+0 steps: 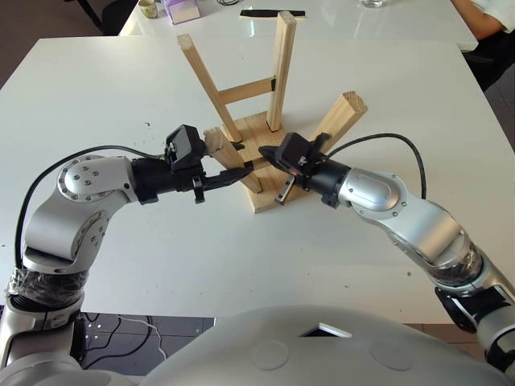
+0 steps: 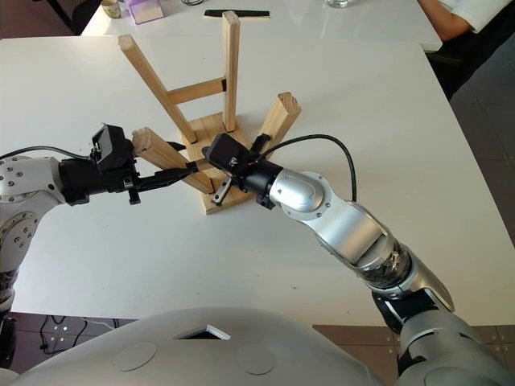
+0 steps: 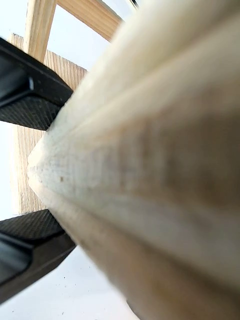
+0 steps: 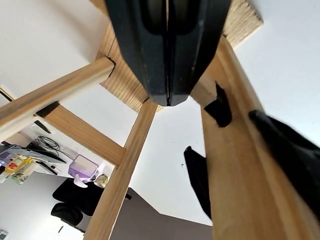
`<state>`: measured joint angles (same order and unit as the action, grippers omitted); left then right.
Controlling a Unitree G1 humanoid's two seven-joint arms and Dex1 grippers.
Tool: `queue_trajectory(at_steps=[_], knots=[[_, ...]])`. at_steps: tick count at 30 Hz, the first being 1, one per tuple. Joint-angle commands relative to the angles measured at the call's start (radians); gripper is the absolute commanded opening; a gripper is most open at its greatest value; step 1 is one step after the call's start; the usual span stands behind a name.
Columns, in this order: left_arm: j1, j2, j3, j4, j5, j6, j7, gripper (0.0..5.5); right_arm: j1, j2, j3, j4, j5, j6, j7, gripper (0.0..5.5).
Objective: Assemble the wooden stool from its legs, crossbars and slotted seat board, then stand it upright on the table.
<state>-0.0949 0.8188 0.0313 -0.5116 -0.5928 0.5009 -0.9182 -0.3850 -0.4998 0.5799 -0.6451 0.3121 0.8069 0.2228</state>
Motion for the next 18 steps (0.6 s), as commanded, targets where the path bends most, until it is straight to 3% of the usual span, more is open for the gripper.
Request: queue_trajectory(at_steps=[1, 7, 9, 12, 15, 18], knots=[[-0.025, 0.018, -0.039, 0.008, 0.030, 0.068, 0.018, 2.04, 0.037, 0.017, 0.013, 0.065, -0.026, 0.064, 0.025, 0.00], [-0.071, 0.035, -0.092, 0.013, 0.063, 0.114, 0.033, 2.04, 0.017, 0.064, -0.008, 0.075, -0.071, 0.014, 0.038, 0.00], [-0.067, 0.050, -0.113, 0.021, 0.086, 0.106, 0.016, 2.04, -0.029, 0.148, -0.134, 0.037, -0.019, -0.021, 0.021, 0.00], [-0.070, 0.067, -0.129, 0.036, 0.100, 0.104, -0.001, 2.04, -0.208, 0.270, -0.536, -0.022, 0.308, -0.021, -0.030, 0.00], [-0.072, 0.079, -0.139, 0.074, 0.116, 0.082, -0.020, 2.04, -0.360, 0.186, -0.853, 0.035, 0.595, -0.029, -0.064, 0.00], [-0.076, 0.079, -0.167, 0.123, 0.139, 0.053, -0.043, 2.04, -0.315, 0.050, -0.952, 0.110, 0.571, -0.002, -0.013, 0.00]])
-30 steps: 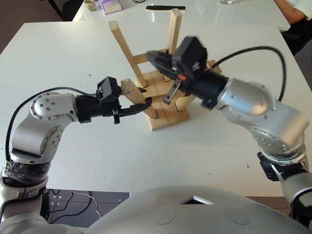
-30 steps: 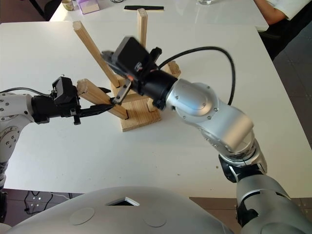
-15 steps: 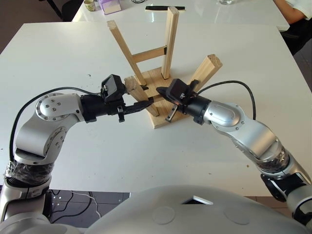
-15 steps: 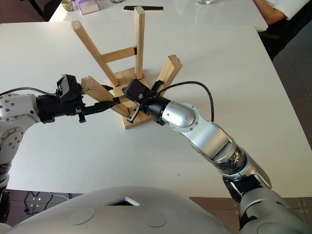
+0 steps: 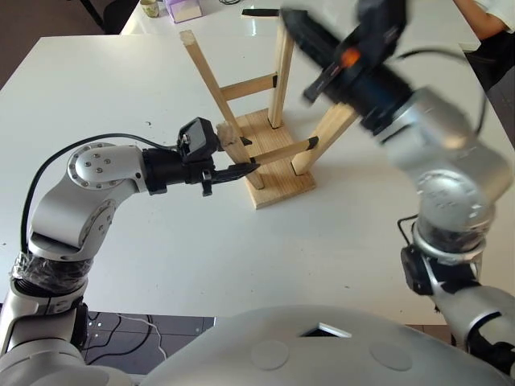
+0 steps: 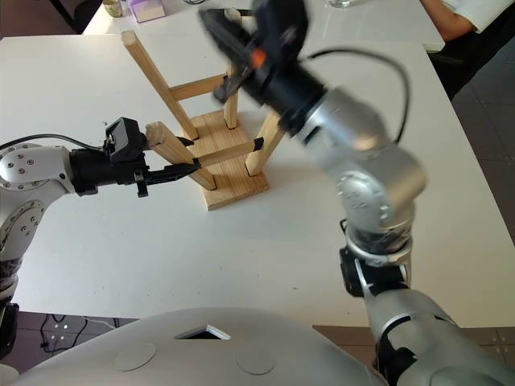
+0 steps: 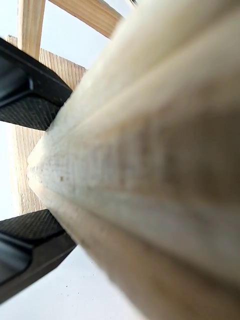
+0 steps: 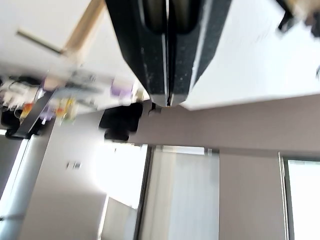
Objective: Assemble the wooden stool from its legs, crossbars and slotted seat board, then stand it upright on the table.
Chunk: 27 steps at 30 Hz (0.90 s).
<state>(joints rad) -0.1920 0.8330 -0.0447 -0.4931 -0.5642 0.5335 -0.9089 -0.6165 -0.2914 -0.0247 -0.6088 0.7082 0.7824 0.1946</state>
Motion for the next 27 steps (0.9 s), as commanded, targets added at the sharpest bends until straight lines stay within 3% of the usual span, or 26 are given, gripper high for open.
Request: queue_trajectory(at_steps=[1, 5, 10, 13, 16, 21, 26, 27], knots=[[0.022, 0.065, -0.104, 0.124, 0.123, 0.002, -0.066, 2.04, -0.012, -0.210, -0.308, 0.095, 0.086, 0.012, 0.057, 0.00], [0.036, 0.087, -0.130, 0.172, 0.142, -0.061, -0.126, 2.04, 0.219, -0.335, -0.077, 0.168, -0.176, -0.057, 0.137, 0.00], [-0.003, 0.091, -0.153, 0.249, 0.156, -0.125, -0.175, 2.04, 0.350, -0.187, 0.116, -0.021, -0.091, 0.013, 0.140, 0.00], [-0.034, 0.066, -0.201, 0.288, 0.159, -0.163, -0.226, 2.04, 0.353, -0.059, 0.182, -0.108, -0.001, 0.070, 0.097, 0.00], [-0.060, 0.037, -0.224, 0.326, 0.155, -0.190, -0.265, 2.04, 0.357, -0.040, 0.212, -0.113, -0.010, 0.103, 0.095, 0.00], [-0.082, 0.038, -0.182, 0.408, 0.146, -0.277, -0.318, 2.04, 0.374, -0.124, 0.140, -0.048, -0.039, 0.075, 0.190, 0.00], [-0.085, 0.054, -0.013, 0.405, -0.003, -0.273, -0.337, 2.04, 0.307, -0.149, -0.180, 0.126, 0.088, -0.003, 0.266, 0.00], [-0.085, 0.062, 0.009, 0.399, -0.018, -0.257, -0.337, 2.41, 0.297, -0.156, -0.222, 0.160, 0.112, -0.007, 0.273, 0.00]])
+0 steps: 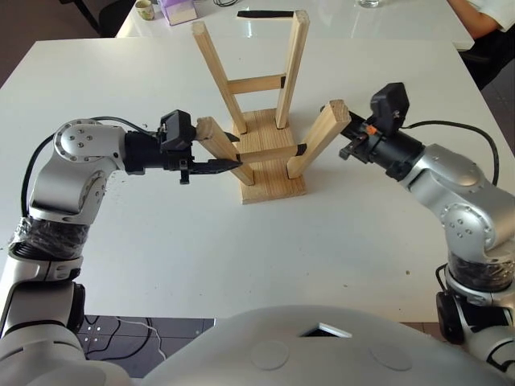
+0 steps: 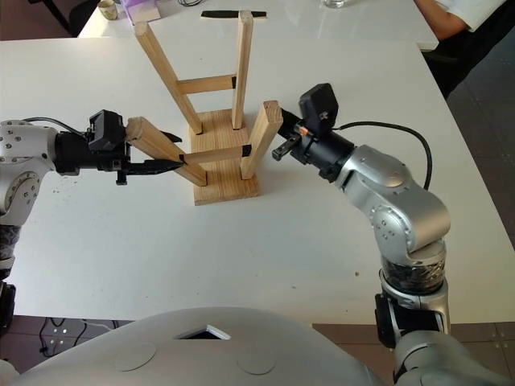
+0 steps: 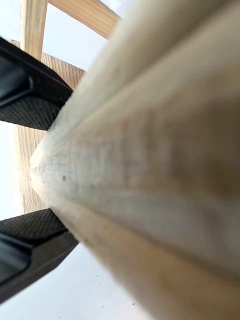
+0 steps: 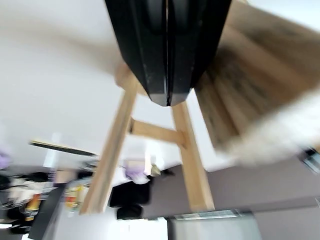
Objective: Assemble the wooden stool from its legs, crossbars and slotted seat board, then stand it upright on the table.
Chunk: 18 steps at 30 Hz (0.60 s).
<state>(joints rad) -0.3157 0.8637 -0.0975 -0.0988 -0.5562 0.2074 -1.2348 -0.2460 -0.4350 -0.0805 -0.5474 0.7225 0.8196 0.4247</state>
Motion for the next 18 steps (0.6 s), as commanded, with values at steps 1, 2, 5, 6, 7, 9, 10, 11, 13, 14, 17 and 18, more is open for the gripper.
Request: queue_trajectory(at_steps=[1, 2, 5, 6, 7, 9, 10, 11, 13, 14, 17, 18], knots=[[0.042, 0.040, 0.080, -0.003, -0.035, 0.082, -0.013, 2.56, -0.074, -0.024, -0.185, 0.119, 0.107, -0.050, 0.055, 0.00], [0.052, 0.045, 0.104, -0.017, -0.044, 0.097, -0.009, 2.69, -0.068, -0.033, -0.191, 0.131, 0.108, -0.054, 0.069, 0.00], [0.082, 0.040, 0.174, -0.064, -0.073, 0.147, 0.037, 3.10, -0.031, -0.051, -0.165, 0.129, 0.073, -0.071, 0.091, 0.00], [0.094, 0.036, 0.197, -0.083, -0.083, 0.163, 0.057, 3.18, -0.021, -0.050, -0.161, 0.123, 0.071, -0.072, 0.089, 0.00], [0.111, 0.035, 0.216, -0.104, -0.092, 0.178, 0.070, 3.18, -0.012, -0.050, -0.158, 0.117, 0.070, -0.073, 0.089, 0.00], [0.170, 0.046, 0.273, -0.144, -0.098, 0.197, 0.093, 3.18, -0.008, -0.051, -0.148, 0.099, 0.073, -0.078, 0.091, 0.00], [0.201, 0.049, 0.313, -0.154, -0.099, 0.206, 0.114, 3.18, -0.011, -0.052, -0.150, 0.089, 0.083, -0.076, 0.091, 0.00], [0.229, 0.047, 0.368, -0.153, -0.106, 0.222, 0.146, 3.18, -0.019, -0.053, -0.158, 0.077, 0.101, -0.072, 0.090, 0.00], [0.281, 0.023, 0.488, -0.158, -0.136, 0.257, 0.217, 3.18, -0.038, -0.054, -0.183, 0.061, 0.141, -0.060, 0.085, 0.00], [0.295, 0.000, 0.549, -0.171, -0.171, 0.278, 0.262, 3.18, -0.052, -0.055, -0.191, 0.056, 0.160, -0.054, 0.080, 0.00], [0.137, -0.128, 0.648, -0.270, -0.389, 0.326, 0.558, 2.91, -0.116, -0.046, -0.185, 0.041, 0.199, -0.039, 0.037, 0.00], [0.075, -0.165, 0.647, -0.318, -0.464, 0.325, 0.650, 2.73, -0.143, -0.039, -0.178, 0.039, 0.213, -0.033, 0.022, 0.00]])
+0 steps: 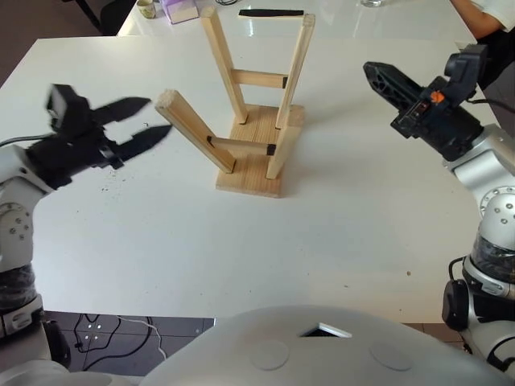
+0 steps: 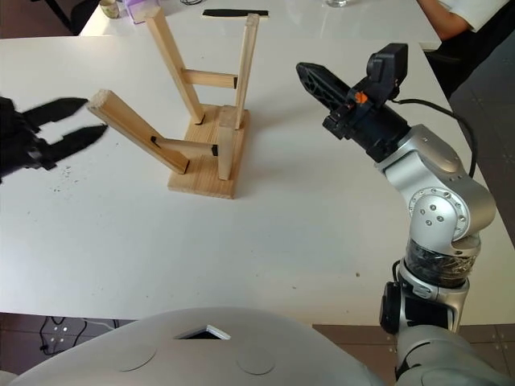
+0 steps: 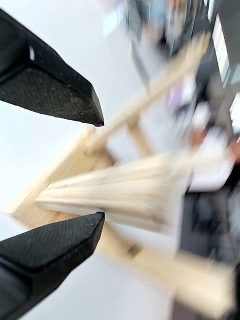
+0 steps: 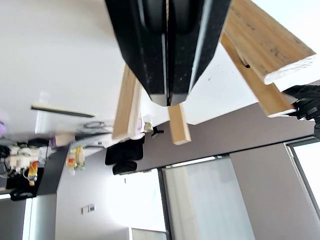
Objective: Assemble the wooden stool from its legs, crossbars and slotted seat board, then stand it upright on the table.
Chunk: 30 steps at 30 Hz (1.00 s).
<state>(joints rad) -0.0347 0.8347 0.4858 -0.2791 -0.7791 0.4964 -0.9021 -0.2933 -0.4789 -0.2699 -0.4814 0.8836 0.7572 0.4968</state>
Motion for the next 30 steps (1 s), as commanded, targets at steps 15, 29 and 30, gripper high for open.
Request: queue_trajectory(at_steps=[15, 29, 30], knots=[[-0.230, -0.205, -0.140, 0.156, 0.131, -0.076, 0.590, 0.30, -0.128, 0.032, 0.304, -0.017, -0.130, 0.016, -0.066, 0.00], [0.010, -0.316, -0.221, -0.238, -0.020, 0.060, 0.538, 0.03, -0.073, 0.015, 0.333, 0.021, -0.246, 0.013, -0.024, 0.00], [-0.006, -0.314, -0.205, -0.218, -0.004, 0.051, 0.554, 0.03, -0.074, 0.012, 0.324, 0.022, -0.249, 0.010, -0.024, 0.00]])
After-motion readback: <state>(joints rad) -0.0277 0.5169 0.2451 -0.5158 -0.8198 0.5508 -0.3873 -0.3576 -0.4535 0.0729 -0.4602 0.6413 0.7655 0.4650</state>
